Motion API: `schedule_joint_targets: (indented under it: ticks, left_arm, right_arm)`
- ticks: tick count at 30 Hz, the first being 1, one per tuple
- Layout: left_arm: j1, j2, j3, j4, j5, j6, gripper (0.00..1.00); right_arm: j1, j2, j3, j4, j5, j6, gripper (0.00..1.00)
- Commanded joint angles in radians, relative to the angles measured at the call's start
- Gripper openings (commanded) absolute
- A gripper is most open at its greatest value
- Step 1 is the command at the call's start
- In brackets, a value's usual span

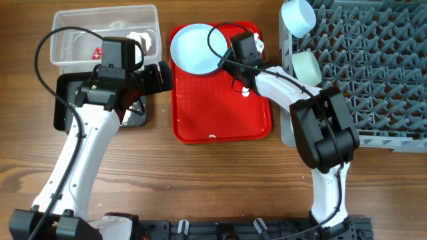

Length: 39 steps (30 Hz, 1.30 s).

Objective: Sort waste into correct bins and load items into the dishwasher rack
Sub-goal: 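Grasp the light-blue plate edge with the right gripper and lift it, then stand the light-blue plate upright in the rack and release it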

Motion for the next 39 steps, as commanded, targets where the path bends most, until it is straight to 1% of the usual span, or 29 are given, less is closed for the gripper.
schedule_joint_targets:
  ticks: [1, 4, 8, 14, 15, 16, 17, 20, 23, 25, 29, 31, 33, 37, 39]
  left_arm:
    - [-0.002, 0.008, 0.005, 0.003, -0.010, 0.012, 1.00]
    - [-0.002, 0.008, 0.005, 0.003, -0.010, 0.012, 1.00]
    - [-0.002, 0.008, 0.005, 0.003, -0.010, 0.012, 1.00]
    - [-0.002, 0.008, 0.005, 0.003, -0.010, 0.012, 1.00]
    - [-0.002, 0.008, 0.005, 0.003, -0.010, 0.012, 1.00]
    - [-0.002, 0.008, 0.005, 0.003, -0.010, 0.012, 1.00]
    - [-0.002, 0.008, 0.005, 0.003, -0.010, 0.012, 1.00]
    - [-0.002, 0.008, 0.005, 0.003, -0.010, 0.012, 1.00]
    - [-0.002, 0.008, 0.005, 0.003, -0.010, 0.012, 1.00]
    - [-0.002, 0.008, 0.005, 0.003, -0.010, 0.012, 1.00]
    - [-0.002, 0.008, 0.005, 0.003, -0.010, 0.012, 1.00]
    - [-0.002, 0.008, 0.005, 0.003, -0.010, 0.012, 1.00]
    - [-0.002, 0.008, 0.005, 0.003, -0.010, 0.012, 1.00]
    - [-0.002, 0.008, 0.005, 0.003, -0.010, 0.012, 1.00]
    - [-0.002, 0.008, 0.005, 0.003, -0.010, 0.012, 1.00]
  right_arm:
    - [0.012, -0.016, 0.000, 0.017, 0.032, -0.017, 0.63]
    - [0.028, 0.008, 0.000, 0.068, 0.073, -0.017, 0.61]
    - [0.047, 0.065, 0.000, 0.116, 0.072, -0.011, 0.47]
    - [0.047, 0.092, 0.000, 0.119, 0.072, -0.009, 0.34]
    - [0.047, 0.097, 0.000, 0.118, 0.072, -0.009, 0.25]
    - [0.047, 0.098, 0.000, 0.116, 0.071, -0.009, 0.11]
    - [0.047, 0.098, 0.000, 0.112, 0.062, -0.009, 0.06]
    - [0.047, 0.098, 0.016, 0.062, 0.009, -0.010, 0.04]
    - [0.046, 0.088, 0.042, -0.003, -0.004, -0.015, 0.04]
    - [0.043, 0.065, 0.057, -0.044, 0.001, -0.053, 0.04]
    - [0.025, -0.027, 0.058, -0.111, 0.007, -0.223, 0.04]
    - [0.013, -0.092, 0.058, -0.131, 0.003, -0.407, 0.04]
    - [0.001, -0.173, 0.058, -0.158, 0.004, -0.520, 0.04]
    - [-0.019, -0.340, 0.058, -0.198, 0.024, -0.694, 0.04]
    - [-0.024, -0.413, 0.058, -0.235, 0.142, -0.725, 0.04]
